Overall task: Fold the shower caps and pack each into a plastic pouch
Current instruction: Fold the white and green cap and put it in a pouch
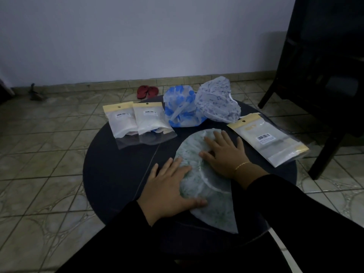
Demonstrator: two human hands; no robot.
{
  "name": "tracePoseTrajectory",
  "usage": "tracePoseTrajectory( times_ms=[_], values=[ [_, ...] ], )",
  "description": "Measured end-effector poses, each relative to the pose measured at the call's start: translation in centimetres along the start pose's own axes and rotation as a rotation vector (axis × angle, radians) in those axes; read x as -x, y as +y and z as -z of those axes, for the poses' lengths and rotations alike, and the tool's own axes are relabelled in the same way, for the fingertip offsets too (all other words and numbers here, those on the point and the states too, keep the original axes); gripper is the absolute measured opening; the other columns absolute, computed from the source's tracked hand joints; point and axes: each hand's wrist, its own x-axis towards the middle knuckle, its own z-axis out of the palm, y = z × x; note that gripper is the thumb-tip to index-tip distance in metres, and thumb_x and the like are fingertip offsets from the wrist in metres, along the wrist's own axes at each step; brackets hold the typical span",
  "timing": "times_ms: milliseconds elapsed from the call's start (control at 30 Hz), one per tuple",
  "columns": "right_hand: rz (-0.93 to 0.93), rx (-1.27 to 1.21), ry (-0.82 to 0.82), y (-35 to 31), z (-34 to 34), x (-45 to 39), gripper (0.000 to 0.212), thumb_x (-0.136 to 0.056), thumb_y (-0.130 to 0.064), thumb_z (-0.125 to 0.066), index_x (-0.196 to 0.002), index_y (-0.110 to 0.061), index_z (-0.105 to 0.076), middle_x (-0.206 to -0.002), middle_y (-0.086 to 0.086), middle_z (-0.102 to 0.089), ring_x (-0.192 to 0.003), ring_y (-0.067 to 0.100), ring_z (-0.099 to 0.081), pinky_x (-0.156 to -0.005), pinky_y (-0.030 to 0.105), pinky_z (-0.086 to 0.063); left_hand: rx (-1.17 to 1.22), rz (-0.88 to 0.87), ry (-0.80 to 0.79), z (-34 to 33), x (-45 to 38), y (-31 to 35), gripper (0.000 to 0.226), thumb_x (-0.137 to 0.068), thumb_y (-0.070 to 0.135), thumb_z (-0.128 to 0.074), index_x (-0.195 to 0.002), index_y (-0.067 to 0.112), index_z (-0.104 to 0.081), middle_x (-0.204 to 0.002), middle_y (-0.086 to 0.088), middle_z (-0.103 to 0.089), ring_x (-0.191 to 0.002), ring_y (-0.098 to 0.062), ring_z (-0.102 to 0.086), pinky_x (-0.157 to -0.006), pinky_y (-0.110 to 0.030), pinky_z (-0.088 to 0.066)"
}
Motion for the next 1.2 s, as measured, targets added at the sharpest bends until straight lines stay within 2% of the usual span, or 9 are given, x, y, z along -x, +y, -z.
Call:
tracePoseTrajectory(
  times_ms=[200, 367, 500, 567, 667, 767, 900, 1067, 1200],
  values=[
    [0.091, -0.101, 0.171, 0.5, 0.6, 3.5, 0.05, -0.093, -0.049, -0.044, -0.141, -0.037, -0.035, -0.156, -0.007, -0.016, -0.145, 0.014, -0.006, -0.114, 0.047, -0.005, 0.008, 0.031, 0.048, -0.1, 0.0, 0.5, 0.106, -0.055, 0.095, -0.034, -0.146, 0.046, -0.01, -0.158, 0.015, 0.01, -0.144, -0.01, 0.013, -0.117, -0.043, 0.01],
    [0.308, -0.162, 0.277, 0.5, 0.5, 9.8, 0.023, -0.088, -0.043, -0.057, -0.106, -0.033, -0.067, -0.112, -0.011, -0.054, -0.11, 0.012, -0.044, -0.083, 0.029, -0.023, -0.002, 0.042, 0.125, -0.1, 0.3, 0.8, 0.107, -0.058, 0.094, -0.037, -0.148, 0.041, -0.013, -0.158, 0.007, 0.017, -0.144, -0.015, 0.016, -0.115, -0.04, 0.01],
    [0.35, -0.047, 0.137, 1.0, -0.8, 12.3, 0.053, -0.077, -0.067, -0.04, -0.118, -0.039, -0.059, -0.117, -0.019, -0.048, -0.114, 0.006, -0.039, -0.081, 0.026, -0.016, -0.04, -0.009, 0.202, -0.2, 0.5, 1.1, 0.109, -0.06, 0.094, -0.033, -0.149, 0.035, -0.014, -0.157, 0.005, 0.019, -0.143, -0.014, 0.016, -0.115, -0.039, 0.009],
    [0.334, -0.041, 0.135, 1.4, -1.2, 12.6, 0.059, -0.076, -0.071, -0.042, -0.124, -0.04, -0.054, -0.122, -0.02, -0.045, -0.118, 0.004, -0.036, -0.084, 0.026, -0.017, -0.025, -0.097, 0.334, -0.4, 0.8, 1.4, 0.098, -0.064, 0.087, -0.037, -0.144, 0.031, -0.031, -0.157, -0.001, -0.01, -0.141, -0.016, -0.004, -0.115, -0.038, -0.005],
    [0.342, -0.058, 0.132, 1.5, -1.6, 12.8, 0.075, -0.066, -0.08, -0.036, -0.127, -0.04, -0.051, -0.124, -0.019, -0.044, -0.121, 0.006, -0.035, -0.086, 0.028, -0.018, 0.069, -0.365, 0.575, -0.5, 1.7, 2.1, 0.052, -0.077, 0.065, -0.053, -0.106, 0.025, -0.065, -0.111, 0.004, -0.056, -0.105, -0.012, -0.043, -0.092, -0.032, -0.038],
    [0.348, -0.087, 0.11, 1.7, -1.7, 13.1, 0.087, -0.057, -0.083, -0.034, -0.131, -0.04, -0.047, -0.13, -0.02, -0.04, -0.125, 0.004, -0.03, -0.087, 0.025, -0.015, 0.103, -0.528, 0.426, -0.9, 2.4, 2.3, 0.041, -0.077, 0.064, -0.058, -0.089, 0.026, -0.069, -0.091, 0.012, -0.061, -0.087, -0.003, -0.048, -0.076, -0.023, -0.04],
    [0.339, -0.138, 0.068, 1.8, -1.4, 13.7, 0.072, -0.071, -0.063, -0.063, -0.135, -0.039, -0.041, -0.137, -0.022, -0.035, -0.13, 0.001, -0.023, -0.091, 0.024, -0.013, 0.113, -0.507, 0.25, -0.7, 2.4, 1.9, 0.047, -0.071, 0.07, -0.057, -0.098, 0.033, -0.069, -0.098, 0.017, -0.06, -0.092, 0.0, -0.048, -0.079, -0.023, -0.044],
    [0.341, -0.241, 0.092, 2.2, -1.5, 14.2, 0.058, -0.074, -0.039, -0.07, -0.126, -0.039, -0.044, -0.133, -0.017, -0.041, -0.128, 0.002, -0.028, -0.096, 0.025, -0.016, 0.002, -0.521, 0.369, -0.9, 2.3, 2.4, 0.032, -0.085, 0.056, -0.05, -0.089, 0.032, -0.071, -0.086, 0.015, -0.064, -0.08, -0.005, -0.056, -0.062, -0.028, -0.049],
    [0.299, -0.266, 0.123, 2.7, -2.1, 14.3, 0.047, -0.072, -0.038, -0.067, -0.115, -0.042, -0.046, -0.13, -0.014, -0.04, -0.126, 0.005, -0.03, -0.097, 0.022, -0.014, 0.042, -0.462, 0.451, -1.3, 2.4, 2.9, 0.032, -0.088, 0.048, -0.047, -0.078, 0.03, -0.071, -0.078, 0.014, -0.064, -0.073, -0.004, -0.052, -0.058, -0.02, -0.041]
  ],
)
